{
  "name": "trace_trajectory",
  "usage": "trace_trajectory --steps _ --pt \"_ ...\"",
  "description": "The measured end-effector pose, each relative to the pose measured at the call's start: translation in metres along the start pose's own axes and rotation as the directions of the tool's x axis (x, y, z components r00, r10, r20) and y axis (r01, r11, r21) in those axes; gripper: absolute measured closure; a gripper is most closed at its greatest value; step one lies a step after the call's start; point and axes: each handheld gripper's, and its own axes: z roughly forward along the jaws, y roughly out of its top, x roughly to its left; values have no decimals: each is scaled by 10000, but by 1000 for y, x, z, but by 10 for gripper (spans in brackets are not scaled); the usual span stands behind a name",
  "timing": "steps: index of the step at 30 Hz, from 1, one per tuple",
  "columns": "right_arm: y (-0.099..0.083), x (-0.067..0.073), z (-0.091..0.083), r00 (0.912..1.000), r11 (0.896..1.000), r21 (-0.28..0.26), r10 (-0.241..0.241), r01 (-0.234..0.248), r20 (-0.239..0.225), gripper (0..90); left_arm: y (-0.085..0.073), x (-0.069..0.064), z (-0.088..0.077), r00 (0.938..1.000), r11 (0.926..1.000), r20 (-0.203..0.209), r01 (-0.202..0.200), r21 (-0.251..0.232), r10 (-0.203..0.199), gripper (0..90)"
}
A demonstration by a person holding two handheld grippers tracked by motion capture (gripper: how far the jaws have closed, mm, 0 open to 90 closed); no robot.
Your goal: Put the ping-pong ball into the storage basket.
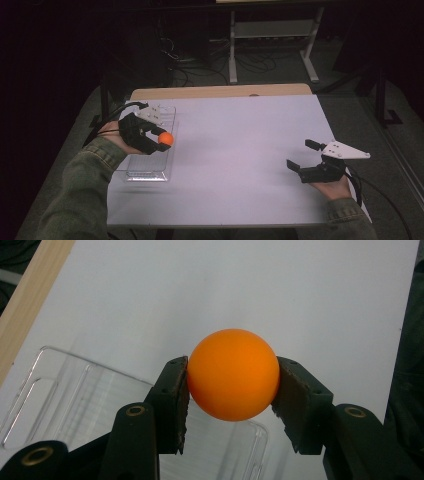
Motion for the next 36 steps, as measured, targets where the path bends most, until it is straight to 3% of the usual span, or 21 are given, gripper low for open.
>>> trace_trajectory --steps 20,29,36 --pt "0 1 1 10000 10000 86 -24 25 -38 0 -14 8 -7 9993 9965 -228 321 774 -304 502" --pt "-1 1 2 10000 9999 93 -39 40 -77 0 -16 9 -4 9985 9899 -295 507 1322 -472 502" --pt "0 0 0 10000 10000 7 8 -8 -21 0 -13 8 2 9990 9813 -346 347 1892 -286 502"
